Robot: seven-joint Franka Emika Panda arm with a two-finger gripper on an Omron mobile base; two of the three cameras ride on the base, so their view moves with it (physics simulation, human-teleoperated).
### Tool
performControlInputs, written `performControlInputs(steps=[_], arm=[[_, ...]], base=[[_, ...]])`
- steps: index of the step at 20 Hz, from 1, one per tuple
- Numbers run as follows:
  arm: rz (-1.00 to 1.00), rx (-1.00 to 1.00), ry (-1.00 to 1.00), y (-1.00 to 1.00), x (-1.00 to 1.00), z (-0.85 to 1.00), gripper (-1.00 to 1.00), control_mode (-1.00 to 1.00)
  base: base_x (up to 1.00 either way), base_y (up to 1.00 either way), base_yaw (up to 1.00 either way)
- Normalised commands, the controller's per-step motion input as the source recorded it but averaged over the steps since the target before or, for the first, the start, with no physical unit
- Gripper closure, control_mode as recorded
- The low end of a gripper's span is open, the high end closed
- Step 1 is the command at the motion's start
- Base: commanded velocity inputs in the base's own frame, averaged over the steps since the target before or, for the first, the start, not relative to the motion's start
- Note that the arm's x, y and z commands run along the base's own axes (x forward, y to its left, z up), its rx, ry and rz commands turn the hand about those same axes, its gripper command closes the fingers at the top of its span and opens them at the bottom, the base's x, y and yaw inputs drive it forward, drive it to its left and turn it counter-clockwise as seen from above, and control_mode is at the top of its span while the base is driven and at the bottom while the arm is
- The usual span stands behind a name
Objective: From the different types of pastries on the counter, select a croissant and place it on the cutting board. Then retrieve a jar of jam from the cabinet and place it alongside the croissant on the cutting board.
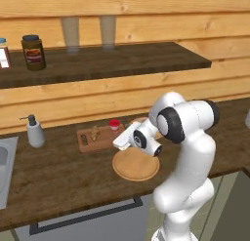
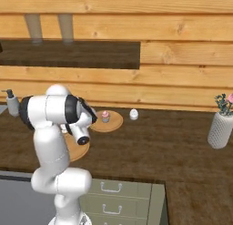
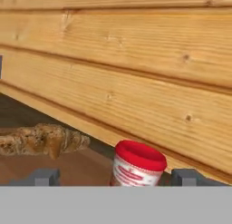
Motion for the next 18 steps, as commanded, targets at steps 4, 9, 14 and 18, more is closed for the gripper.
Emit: performControlInputs(steps=[4,9,14,18], arm=[[0.0,0.02,-0.02,-0.52,-0.99,0.76,-1.0,-1.0],[-0.08,0.02,0.02,-0.6,-1.0,1.0,-1.0,-1.0],[-0.11,-0.07,0.16,-0.42,-0.98,1.0,-1.0,-1.0],[-0.04,-0.17,0.24,-0.39,-1.0,1.0,-1.0,-1.0]], base=[[0.0,0.0,0.0],[0.0,0.0,0.0],[0.0,0.0,0.0],[0.0,0.0,0.0]])
